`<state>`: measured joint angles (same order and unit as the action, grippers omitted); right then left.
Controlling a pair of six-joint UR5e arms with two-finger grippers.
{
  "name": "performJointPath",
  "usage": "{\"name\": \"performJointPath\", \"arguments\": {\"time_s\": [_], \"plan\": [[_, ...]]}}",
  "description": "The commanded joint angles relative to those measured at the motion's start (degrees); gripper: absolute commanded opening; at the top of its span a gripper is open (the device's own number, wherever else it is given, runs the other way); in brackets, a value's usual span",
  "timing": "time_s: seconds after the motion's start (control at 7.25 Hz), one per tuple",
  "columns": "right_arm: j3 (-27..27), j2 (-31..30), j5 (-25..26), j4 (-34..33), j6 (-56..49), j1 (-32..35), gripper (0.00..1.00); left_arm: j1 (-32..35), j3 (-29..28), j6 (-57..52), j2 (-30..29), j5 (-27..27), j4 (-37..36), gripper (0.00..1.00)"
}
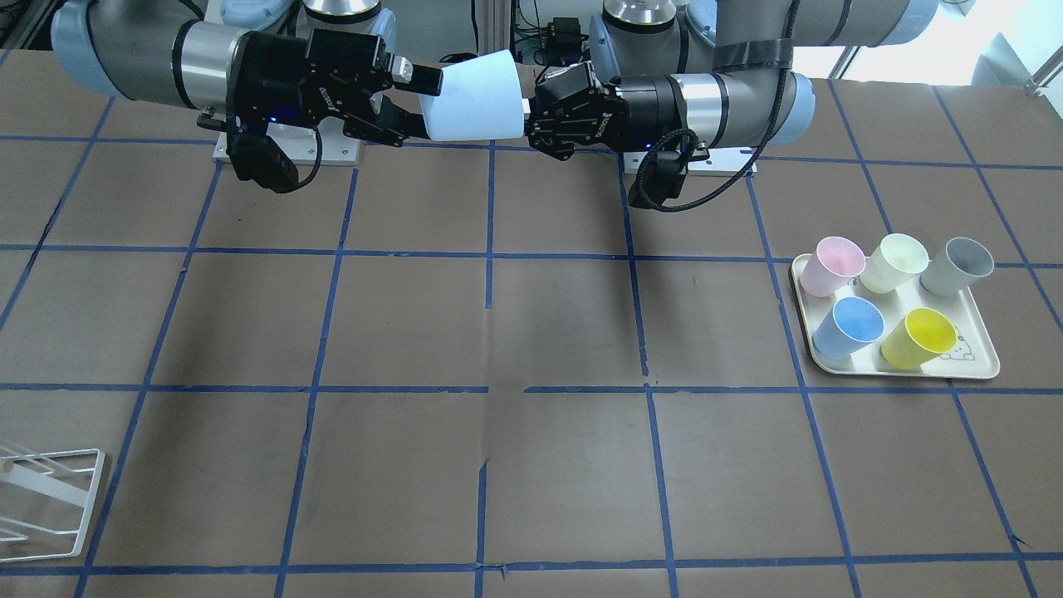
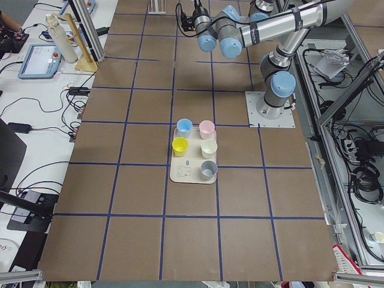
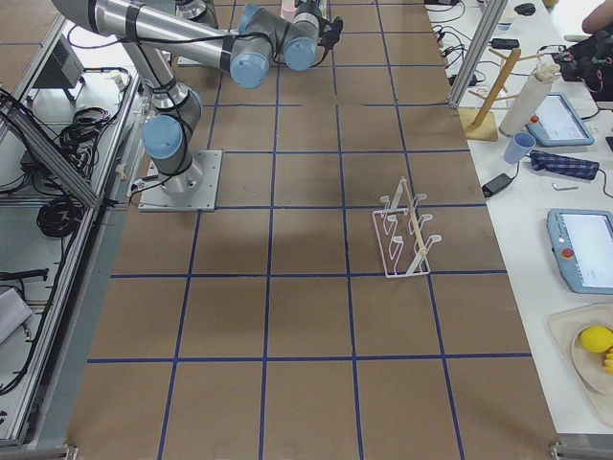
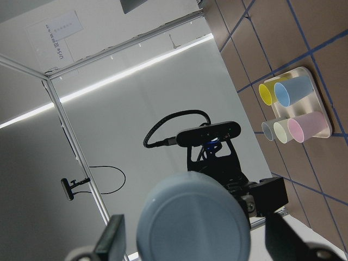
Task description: Transfer IKEA cup to right arm and place on rack
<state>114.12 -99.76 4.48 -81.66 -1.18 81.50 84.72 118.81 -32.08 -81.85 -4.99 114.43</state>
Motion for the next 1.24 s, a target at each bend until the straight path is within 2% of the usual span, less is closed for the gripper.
{"name": "performJointPath", "arguments": {"time_s": [0.0,0.28,0.41,0.55,0.69,0.83,0.97,1.1], "plan": [[0.1,-0.6,-0.1,0.3,0.1,0.6,0.79,0.0,-0.1,0.0,0.0,0.1,-0.1,0.00],[-0.1,-0.8,-0.1,1.8,0.0,0.7,0.70,0.0,-0.1,0.0,0.1,0.1,-0.1,0.00],[-0.1,-0.7,-0.1,1.9,0.0,0.7,0.65,0.0,-0.1,0.0,0.1,0.2,-0.1,0.06],[-0.1,-0.6,-0.1,1.9,0.0,0.7,0.53,0.0,-0.1,0.0,0.1,0.2,-0.1,0.07],[-0.2,-0.5,-0.1,1.9,0.0,0.7,0.40,0.0,-0.2,-0.1,0.0,0.2,-0.1,0.22],[-0.2,-0.5,-0.2,1.9,0.1,0.6,0.32,0.0,-0.2,0.1,0.0,0.2,-0.1,0.66],[-0.3,-0.5,-0.2,1.9,0.1,0.5,0.30,0.1,-0.2,0.3,0.1,0.2,-0.1,1.00],[-0.4,-0.4,-0.2,1.9,0.1,0.3,0.27,0.1,-0.3,0.3,0.1,0.1,-0.1,1.00]]}}
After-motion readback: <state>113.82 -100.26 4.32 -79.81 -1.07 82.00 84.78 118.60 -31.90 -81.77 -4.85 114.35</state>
